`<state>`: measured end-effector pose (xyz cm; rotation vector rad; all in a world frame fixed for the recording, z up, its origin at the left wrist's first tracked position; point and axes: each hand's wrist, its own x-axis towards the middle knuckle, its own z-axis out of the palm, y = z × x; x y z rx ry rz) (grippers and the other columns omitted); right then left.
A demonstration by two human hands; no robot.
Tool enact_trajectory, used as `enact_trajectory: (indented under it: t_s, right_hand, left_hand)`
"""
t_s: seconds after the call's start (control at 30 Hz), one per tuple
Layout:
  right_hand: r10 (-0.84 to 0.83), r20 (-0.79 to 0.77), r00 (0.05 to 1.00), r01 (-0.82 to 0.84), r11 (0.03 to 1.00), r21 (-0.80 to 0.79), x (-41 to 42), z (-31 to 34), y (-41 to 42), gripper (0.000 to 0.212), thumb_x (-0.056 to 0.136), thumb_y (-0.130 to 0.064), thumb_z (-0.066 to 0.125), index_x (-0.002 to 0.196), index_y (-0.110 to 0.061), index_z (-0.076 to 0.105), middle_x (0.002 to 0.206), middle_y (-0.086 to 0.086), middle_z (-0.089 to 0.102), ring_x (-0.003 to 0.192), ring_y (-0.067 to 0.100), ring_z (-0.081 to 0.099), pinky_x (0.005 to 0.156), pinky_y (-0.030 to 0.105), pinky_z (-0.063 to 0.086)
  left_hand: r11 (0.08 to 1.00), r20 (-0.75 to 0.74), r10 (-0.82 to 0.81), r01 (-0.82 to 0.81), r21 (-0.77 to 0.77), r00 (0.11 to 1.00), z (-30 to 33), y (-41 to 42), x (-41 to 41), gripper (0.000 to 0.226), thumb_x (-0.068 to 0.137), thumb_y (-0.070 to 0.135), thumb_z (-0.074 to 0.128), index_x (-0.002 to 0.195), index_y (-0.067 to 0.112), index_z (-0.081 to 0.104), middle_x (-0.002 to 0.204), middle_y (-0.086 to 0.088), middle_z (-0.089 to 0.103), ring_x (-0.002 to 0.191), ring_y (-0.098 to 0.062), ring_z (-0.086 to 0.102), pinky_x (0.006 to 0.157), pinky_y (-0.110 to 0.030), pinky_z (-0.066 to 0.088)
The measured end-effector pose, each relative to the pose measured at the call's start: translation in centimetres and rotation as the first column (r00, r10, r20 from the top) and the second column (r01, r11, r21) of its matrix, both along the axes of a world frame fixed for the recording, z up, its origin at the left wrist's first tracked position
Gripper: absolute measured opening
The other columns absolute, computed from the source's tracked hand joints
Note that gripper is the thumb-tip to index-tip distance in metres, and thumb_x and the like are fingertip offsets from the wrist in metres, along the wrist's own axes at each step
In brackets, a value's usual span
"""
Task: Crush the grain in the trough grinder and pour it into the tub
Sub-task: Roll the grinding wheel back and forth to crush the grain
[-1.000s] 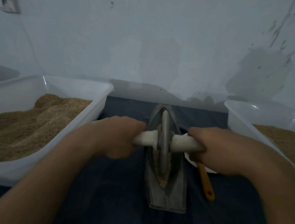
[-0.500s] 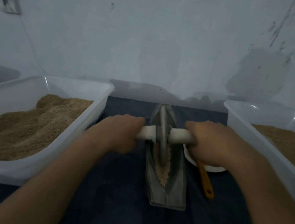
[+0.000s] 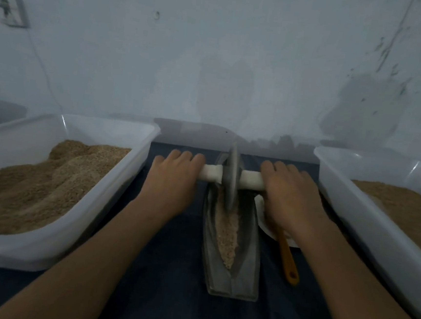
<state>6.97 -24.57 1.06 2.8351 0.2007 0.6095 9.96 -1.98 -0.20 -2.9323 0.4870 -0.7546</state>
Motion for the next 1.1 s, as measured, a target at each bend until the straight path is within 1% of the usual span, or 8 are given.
enact_trajectory:
  t_s: [0.13, 0.27, 0.37, 0.53, 0.63, 0.87, 0.97, 1.1]
  right_hand:
    - [0.105, -0.373, 0.922, -0.054, 0.988, 0.144, -2.8, 2.6, -0.9, 0.02, 0.097, -0.03, 0.059, 0.091, -0.031, 0.04, 0.097, -0.007, 0.058, 0.079, 0.01, 0.053, 0.065, 0.032, 0.043]
    - [0.128, -0.588, 0.799, -0.01, 0.98, 0.2, -5.2, 3.9, -1.6, 0.018, 0.094, -0.026, 0.065, 0.109, -0.032, 0.058, 0.096, -0.008, 0.062, 0.082, 0.009, 0.061, 0.069, 0.027, 0.051]
    - [0.084, -0.493, 0.866, -0.003, 0.987, 0.162, -3.8, 3.3, -0.8, 0.015, 0.096, -0.031, 0.064, 0.1, -0.03, 0.049, 0.099, -0.006, 0.06, 0.083, 0.01, 0.057, 0.067, 0.03, 0.049]
    - [0.031, -0.029, 0.999, -0.03, 0.999, 0.025, -0.2, -0.1, -0.3, 0.025, 0.096, -0.025, 0.062, 0.111, -0.023, 0.042, 0.109, 0.0, 0.055, 0.096, 0.021, 0.052, 0.071, 0.033, 0.031]
    - [0.123, -0.01, 0.992, -0.122, 0.989, 0.088, -0.3, -0.2, -1.0, 0.018, 0.097, -0.027, 0.06, 0.105, -0.024, 0.044, 0.101, -0.003, 0.055, 0.093, 0.021, 0.054, 0.068, 0.034, 0.032]
    - [0.16, -0.565, 0.809, -0.004, 0.964, 0.267, -4.9, 3.5, -1.7, 0.018, 0.094, -0.039, 0.069, 0.103, -0.038, 0.054, 0.092, -0.011, 0.061, 0.078, 0.005, 0.058, 0.058, 0.024, 0.041]
    - [0.104, -0.454, 0.885, -0.008, 0.978, 0.209, -3.5, 2.7, -1.0, 0.018, 0.097, -0.035, 0.064, 0.098, -0.031, 0.046, 0.092, -0.007, 0.057, 0.079, 0.01, 0.055, 0.059, 0.029, 0.039]
    - [0.029, -0.04, 0.999, -0.027, 0.999, 0.042, -1.0, -0.1, 0.3, 0.026, 0.094, -0.017, 0.06, 0.113, -0.021, 0.044, 0.106, 0.0, 0.052, 0.1, 0.023, 0.052, 0.076, 0.036, 0.038]
  left_hand:
    - [0.993, -0.383, -0.12, 0.115, -0.035, 0.916, 2.1, 1.7, -2.1, 0.022, 0.094, 0.033, 0.062, 0.099, 0.034, 0.041, 0.102, 0.008, 0.059, 0.088, -0.017, 0.058, 0.076, -0.039, 0.047]
    - [0.98, -0.571, -0.198, 0.17, -0.103, 0.797, 3.7, 2.6, -3.8, 0.015, 0.089, 0.036, 0.063, 0.098, 0.039, 0.052, 0.094, 0.014, 0.06, 0.084, -0.008, 0.06, 0.072, -0.035, 0.047]
    - [0.986, -0.42, -0.169, 0.16, -0.057, 0.892, 2.7, 2.0, -2.8, 0.019, 0.092, 0.029, 0.063, 0.1, 0.034, 0.046, 0.1, 0.013, 0.053, 0.097, -0.014, 0.055, 0.082, -0.041, 0.05]
    - [0.999, 0.013, -0.043, 0.043, 0.008, 0.999, 0.7, 0.1, -0.7, 0.031, 0.095, 0.019, 0.063, 0.122, 0.025, 0.047, 0.121, -0.001, 0.055, 0.115, -0.027, 0.053, 0.09, -0.044, 0.046]
    - [0.998, -0.01, -0.06, 0.06, -0.006, 0.998, 0.7, 0.3, -0.8, 0.025, 0.095, 0.023, 0.062, 0.113, 0.024, 0.044, 0.114, -0.001, 0.059, 0.107, -0.026, 0.057, 0.085, -0.042, 0.046]
    - [0.984, -0.381, -0.161, 0.178, 0.011, 0.91, 2.3, 1.6, -4.2, 0.033, 0.097, 0.03, 0.058, 0.091, 0.038, 0.027, 0.087, 0.014, 0.04, 0.084, -0.016, 0.047, 0.078, -0.04, 0.045]
    - [0.992, -0.258, -0.118, 0.125, 0.012, 0.959, 1.4, 0.7, -3.4, 0.031, 0.099, 0.026, 0.059, 0.103, 0.033, 0.03, 0.102, 0.008, 0.043, 0.102, -0.022, 0.048, 0.088, -0.048, 0.045]
    - [0.998, -0.082, 0.036, -0.032, 0.045, 0.996, -0.2, -0.5, -1.6, 0.042, 0.096, 0.02, 0.064, 0.129, 0.022, 0.039, 0.125, -0.005, 0.047, 0.117, -0.029, 0.046, 0.093, -0.048, 0.045]
